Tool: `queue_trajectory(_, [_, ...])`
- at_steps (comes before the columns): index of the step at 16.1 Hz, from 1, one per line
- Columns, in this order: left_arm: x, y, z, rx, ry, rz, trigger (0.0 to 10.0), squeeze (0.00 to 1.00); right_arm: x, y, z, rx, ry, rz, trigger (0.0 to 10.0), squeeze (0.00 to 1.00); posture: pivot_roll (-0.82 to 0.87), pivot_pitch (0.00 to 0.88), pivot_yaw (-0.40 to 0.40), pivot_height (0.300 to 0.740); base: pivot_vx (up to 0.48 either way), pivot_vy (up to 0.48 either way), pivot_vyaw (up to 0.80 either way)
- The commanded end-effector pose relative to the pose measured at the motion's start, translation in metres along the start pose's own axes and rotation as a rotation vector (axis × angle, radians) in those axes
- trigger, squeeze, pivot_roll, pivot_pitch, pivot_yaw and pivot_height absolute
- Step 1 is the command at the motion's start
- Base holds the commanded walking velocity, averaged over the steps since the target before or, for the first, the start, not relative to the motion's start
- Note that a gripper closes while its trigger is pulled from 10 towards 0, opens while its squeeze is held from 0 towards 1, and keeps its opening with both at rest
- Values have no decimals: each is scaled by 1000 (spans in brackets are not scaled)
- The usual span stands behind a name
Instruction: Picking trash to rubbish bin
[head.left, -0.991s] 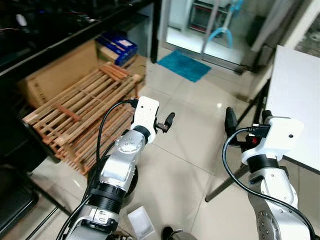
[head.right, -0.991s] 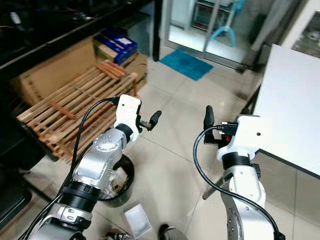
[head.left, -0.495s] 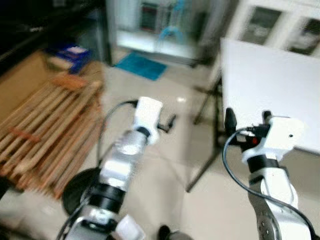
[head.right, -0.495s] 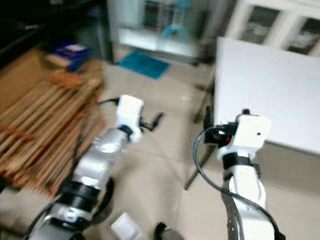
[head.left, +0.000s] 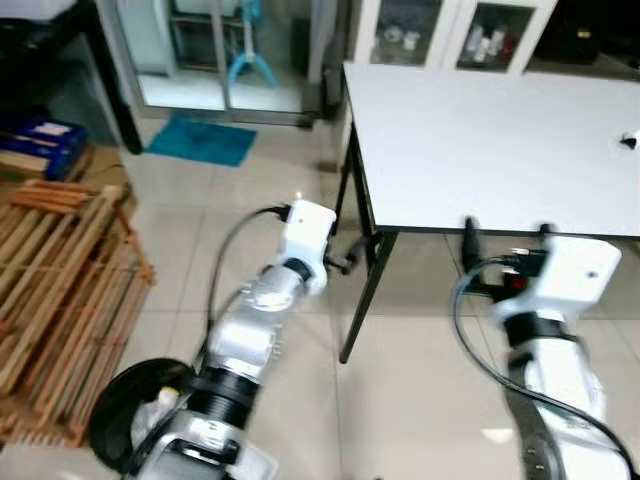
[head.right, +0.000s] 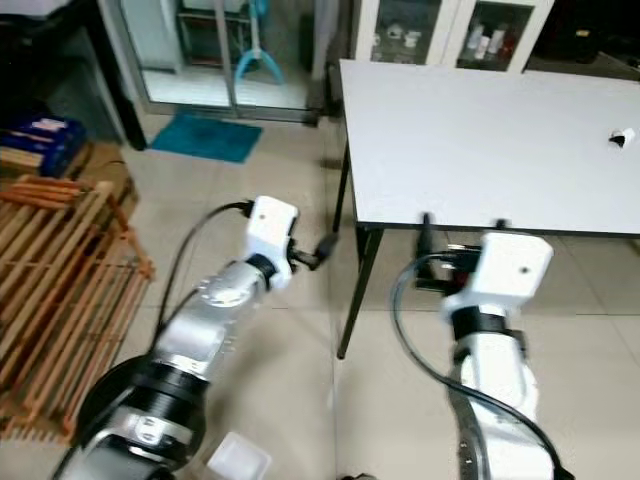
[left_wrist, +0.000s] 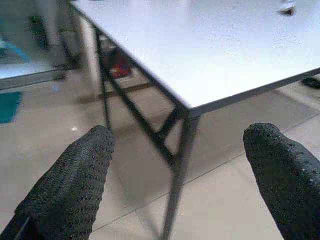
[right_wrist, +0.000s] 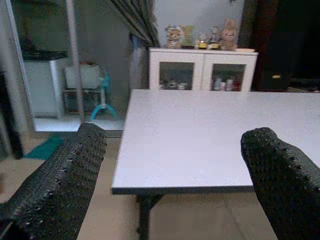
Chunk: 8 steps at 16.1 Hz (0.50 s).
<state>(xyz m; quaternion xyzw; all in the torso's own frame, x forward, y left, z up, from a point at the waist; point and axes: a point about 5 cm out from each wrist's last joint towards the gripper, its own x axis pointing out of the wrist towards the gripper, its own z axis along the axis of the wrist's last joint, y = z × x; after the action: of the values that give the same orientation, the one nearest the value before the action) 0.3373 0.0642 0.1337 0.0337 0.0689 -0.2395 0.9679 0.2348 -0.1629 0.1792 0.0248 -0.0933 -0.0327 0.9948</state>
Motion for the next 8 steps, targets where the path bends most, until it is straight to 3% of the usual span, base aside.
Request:
queue_trajectory(1, [2, -1, 2, 6, -4, -2, 10000, 0, 0, -2, 1, -4, -1, -8, 10000, 0, 96, 80, -49, 740, 0, 0, 0])
queue_trajectory(3, [3, 0, 0, 5, 3, 2, 10000, 0, 0, -1, 0, -2, -1, -8, 10000, 0, 96, 76, -46, 740, 0, -274, 0])
queue_trajectory(8, [4, 3, -2, 9, 14, 13, 10000, 0, 1, -1, 1, -1, -7, -12, 10000, 0, 94, 69, -40, 740, 0, -480, 0])
